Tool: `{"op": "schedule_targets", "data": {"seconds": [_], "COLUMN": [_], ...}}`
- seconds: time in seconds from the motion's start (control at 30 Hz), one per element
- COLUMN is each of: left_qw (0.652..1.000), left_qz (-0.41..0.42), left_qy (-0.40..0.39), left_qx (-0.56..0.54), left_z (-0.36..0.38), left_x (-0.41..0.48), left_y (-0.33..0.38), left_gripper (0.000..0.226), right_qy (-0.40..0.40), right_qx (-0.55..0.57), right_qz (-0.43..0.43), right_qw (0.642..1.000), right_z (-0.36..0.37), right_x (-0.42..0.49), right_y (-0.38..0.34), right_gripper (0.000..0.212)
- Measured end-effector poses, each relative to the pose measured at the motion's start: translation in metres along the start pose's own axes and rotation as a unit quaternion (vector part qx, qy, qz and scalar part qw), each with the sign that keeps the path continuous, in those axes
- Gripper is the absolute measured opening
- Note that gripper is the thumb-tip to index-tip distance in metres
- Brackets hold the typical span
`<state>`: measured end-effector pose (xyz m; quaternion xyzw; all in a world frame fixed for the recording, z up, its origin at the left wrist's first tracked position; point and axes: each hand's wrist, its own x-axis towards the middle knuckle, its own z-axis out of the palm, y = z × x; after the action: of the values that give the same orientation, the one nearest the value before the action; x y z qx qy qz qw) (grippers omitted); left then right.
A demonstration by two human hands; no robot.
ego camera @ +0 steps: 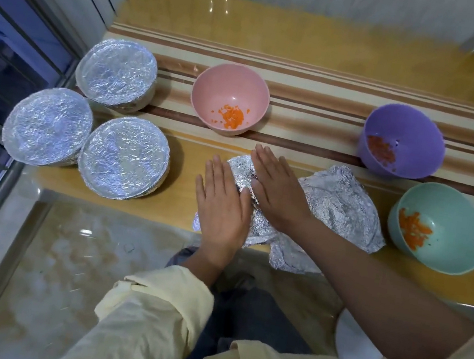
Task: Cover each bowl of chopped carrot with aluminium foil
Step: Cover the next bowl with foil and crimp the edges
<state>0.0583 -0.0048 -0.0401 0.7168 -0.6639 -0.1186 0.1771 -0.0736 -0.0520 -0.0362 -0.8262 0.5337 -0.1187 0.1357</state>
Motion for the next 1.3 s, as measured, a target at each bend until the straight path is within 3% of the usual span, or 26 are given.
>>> {"op": "schedule_targets", "data": {"seconds": [0.13,0.3,0.47,0.7,0.83,1.0,1.2,1.3], "left_qw": [0.996,0.961,0.938,0.935,0.939,0.954,0.968,0.97], "left_qz": [-0.022,-0.096,-0.124,-0.149,-0.132,-0.14,-0.176,-0.166], "left_qy": [0.017,0.03,0.054,0.053,0.04,0.031,0.078,0.065], "left_qx": [-0.083,-0.256,-0.318,-0.319,-0.315,-0.263,-0.159,-0.167], "left_z": [0.003,0.0,0.0,0.002,-0.001,-0.008,-0.02,-0.02], "left_x": [-0.002,-0.004,-0.004,-0.005,-0.004,0.001,-0.002,-0.007], "left_y": [-0.015,-0.014,-0.014,-0.012,-0.014,-0.016,-0.015,-0.012], "left_gripper": [0.065,0.068,0.058,0.052,0.064,0.068,0.067,0.071], "right_qy": [0.008,0.037,0.075,0.087,0.081,0.073,0.135,0.148], "right_qx": [0.04,0.114,0.178,0.208,0.233,0.296,0.324,0.338], "right_qz": [0.035,0.058,0.082,0.09,0.107,0.225,0.379,0.399], "right_qw": [0.999,0.991,0.978,0.97,0.963,0.926,0.856,0.84], "right_z": [0.003,0.004,0.007,0.006,0.006,0.003,0.002,0.011], "right_x": [0.0,0.001,0.002,0.0,-0.001,-0.003,-0.024,-0.037], "right_y": [0.002,0.004,0.008,0.009,0.009,0.01,-0.005,-0.023], "right_gripper": [0.058,0.055,0.049,0.045,0.042,0.032,0.032,0.033]}}
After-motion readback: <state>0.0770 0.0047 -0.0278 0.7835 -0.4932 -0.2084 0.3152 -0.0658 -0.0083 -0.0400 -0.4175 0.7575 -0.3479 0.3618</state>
